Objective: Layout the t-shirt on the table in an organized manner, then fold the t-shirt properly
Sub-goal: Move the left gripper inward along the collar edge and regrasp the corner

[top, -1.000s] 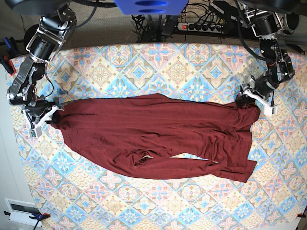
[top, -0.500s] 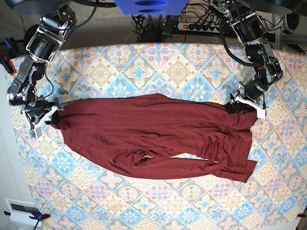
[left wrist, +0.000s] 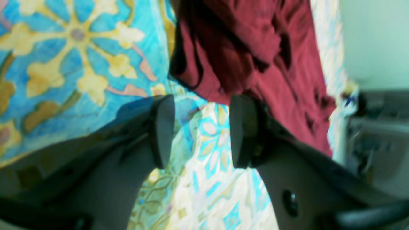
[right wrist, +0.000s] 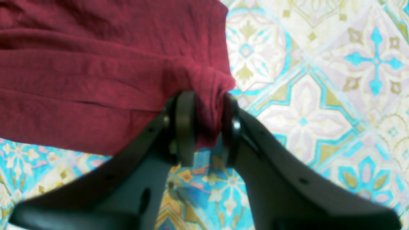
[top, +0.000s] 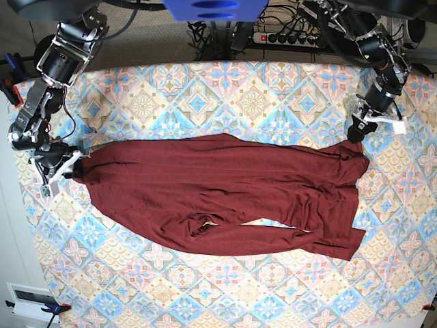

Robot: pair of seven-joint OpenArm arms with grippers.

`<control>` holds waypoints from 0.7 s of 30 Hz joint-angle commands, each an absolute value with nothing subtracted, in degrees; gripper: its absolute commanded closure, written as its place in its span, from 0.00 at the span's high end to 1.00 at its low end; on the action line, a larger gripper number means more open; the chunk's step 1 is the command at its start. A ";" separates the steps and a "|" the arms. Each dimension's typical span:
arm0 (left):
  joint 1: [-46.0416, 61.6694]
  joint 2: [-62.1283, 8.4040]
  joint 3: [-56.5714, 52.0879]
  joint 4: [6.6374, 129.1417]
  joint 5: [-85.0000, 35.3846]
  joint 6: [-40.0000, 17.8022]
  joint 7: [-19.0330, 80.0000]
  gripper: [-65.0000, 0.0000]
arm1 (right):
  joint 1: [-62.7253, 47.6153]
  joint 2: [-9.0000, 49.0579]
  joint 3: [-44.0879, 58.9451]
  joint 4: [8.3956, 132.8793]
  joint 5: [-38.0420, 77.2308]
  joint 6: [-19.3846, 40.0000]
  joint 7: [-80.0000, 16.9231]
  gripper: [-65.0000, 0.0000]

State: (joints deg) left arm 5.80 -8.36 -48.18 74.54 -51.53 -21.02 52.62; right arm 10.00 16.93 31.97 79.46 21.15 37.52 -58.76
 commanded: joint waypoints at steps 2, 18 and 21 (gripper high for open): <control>3.38 -8.04 -48.22 73.98 -49.80 -18.77 53.14 0.43 | 11.03 17.89 32.04 80.48 21.93 37.67 -57.80 0.21; -6.90 -4.35 -47.87 72.40 -44.44 -12.18 53.14 0.41 | 10.95 17.89 32.13 81.27 21.93 37.67 -57.89 0.21; -8.22 -4.35 -47.87 71.43 -41.36 -12.18 53.32 0.29 | 10.86 17.89 32.13 83.47 21.93 37.67 -58.07 0.21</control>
State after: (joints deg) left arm -7.51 -3.86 -47.94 71.00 -41.39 -12.03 53.34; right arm 9.54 16.84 31.97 81.97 20.93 37.50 -59.48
